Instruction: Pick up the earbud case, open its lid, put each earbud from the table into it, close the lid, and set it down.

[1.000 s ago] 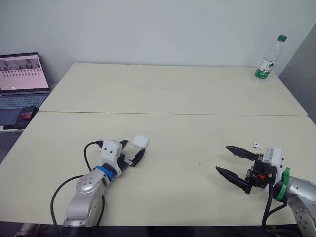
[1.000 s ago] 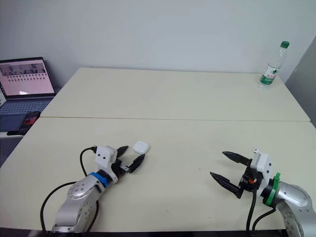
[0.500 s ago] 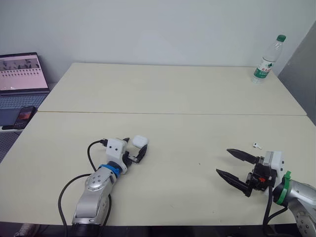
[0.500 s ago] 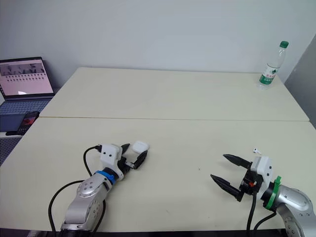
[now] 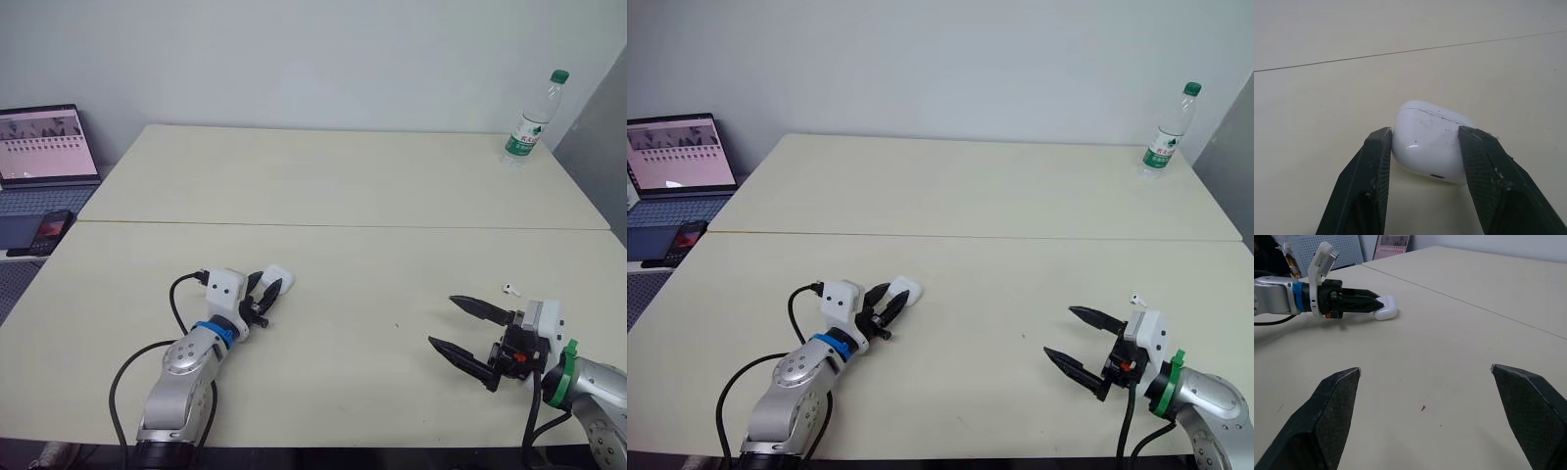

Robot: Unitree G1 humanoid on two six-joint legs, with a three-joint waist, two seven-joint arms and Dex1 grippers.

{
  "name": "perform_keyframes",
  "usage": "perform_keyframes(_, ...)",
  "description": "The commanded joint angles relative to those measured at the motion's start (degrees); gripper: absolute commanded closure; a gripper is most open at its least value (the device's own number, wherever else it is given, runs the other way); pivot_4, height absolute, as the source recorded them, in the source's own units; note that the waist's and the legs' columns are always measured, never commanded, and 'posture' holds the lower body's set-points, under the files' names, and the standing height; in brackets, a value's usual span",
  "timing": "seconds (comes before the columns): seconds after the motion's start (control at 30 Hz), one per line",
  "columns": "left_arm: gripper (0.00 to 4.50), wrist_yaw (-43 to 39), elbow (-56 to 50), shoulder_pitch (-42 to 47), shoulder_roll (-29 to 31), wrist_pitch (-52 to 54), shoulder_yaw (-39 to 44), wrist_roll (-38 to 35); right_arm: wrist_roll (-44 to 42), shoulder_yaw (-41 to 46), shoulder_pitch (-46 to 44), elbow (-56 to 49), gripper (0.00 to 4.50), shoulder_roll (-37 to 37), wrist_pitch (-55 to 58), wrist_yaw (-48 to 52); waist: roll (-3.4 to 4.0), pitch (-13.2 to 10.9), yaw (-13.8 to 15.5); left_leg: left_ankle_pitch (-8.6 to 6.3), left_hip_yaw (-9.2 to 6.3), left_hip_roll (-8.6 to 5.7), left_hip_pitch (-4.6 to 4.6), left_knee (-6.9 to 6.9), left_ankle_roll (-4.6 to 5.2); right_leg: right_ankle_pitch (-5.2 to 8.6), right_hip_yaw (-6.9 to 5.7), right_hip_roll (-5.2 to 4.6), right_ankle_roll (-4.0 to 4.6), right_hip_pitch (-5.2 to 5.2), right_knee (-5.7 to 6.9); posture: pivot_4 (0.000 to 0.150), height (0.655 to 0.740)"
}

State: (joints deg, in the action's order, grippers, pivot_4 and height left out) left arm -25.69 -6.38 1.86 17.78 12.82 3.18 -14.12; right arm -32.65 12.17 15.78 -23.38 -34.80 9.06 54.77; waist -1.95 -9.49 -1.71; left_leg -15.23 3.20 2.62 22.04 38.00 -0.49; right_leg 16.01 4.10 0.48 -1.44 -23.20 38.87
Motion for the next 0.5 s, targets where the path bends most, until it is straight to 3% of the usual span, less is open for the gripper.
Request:
perform_keyframes(0.03,2.32,-0.37,0.02,-0.62,0.74,0.64,-0.43,0.71,0.18,1.09,-0.02,-1.88,0.0,-0.12,-1.38,-0.34,0.0,0.0,0.0,0.0,0.0,0.0,0.0,0.0,0.0,0.0,0.0,0.0,0.0,0.0,0.0,0.15,0.7362)
perform_keyframes(0.17,2.32,-0.49,0.05,-0.76,1.67,-0.05,-0.37,1.44,0.34,1.08,-0.16,-1.5,0.0,-0.07,-1.57,-0.36,0.0,0.0,0.0,0.0,0.0,0.01,-0.01,0.0,0.0,0.0,0.0,0.0,0.0,0.0,0.0,0.15,0.7362)
perform_keyframes(0.3,1.42,-0.27,-0.07,-0.97,2.35,0.01,-0.28,1.81,0.42,0.96,-0.11,-1.42,0.0,0.04,-1.72,-0.43,-0.01,-0.01,0.0,0.0,0.0,0.01,-0.01,0.0,0.0,0.0,0.0,0.0,0.0,0.0,0.0,0.15,0.7362)
perform_keyframes(0.4,0.46,0.05,-0.2,-0.65,3.01,0.85,-0.61,2.66,0.46,0.93,-0.05,-1.43,0.0,0.07,-1.79,-0.47,-0.05,-0.04,0.0,0.0,0.0,0.01,-0.01,0.0,0.0,0.0,0.0,0.0,0.0,0.0,0.0,0.15,0.7362)
perform_keyframes(0.5,0.46,-0.3,-0.68,-0.13,3.59,2.86,-1.02,2.79,0.54,0.92,-0.03,-1.31,0.0,0.06,-1.88,-0.48,-0.09,-0.06,0.0,0.0,-0.02,0.02,0.0,-0.01,0.0,0.0,-0.02,0.0,0.01,-0.02,0.0,0.15,0.7362)
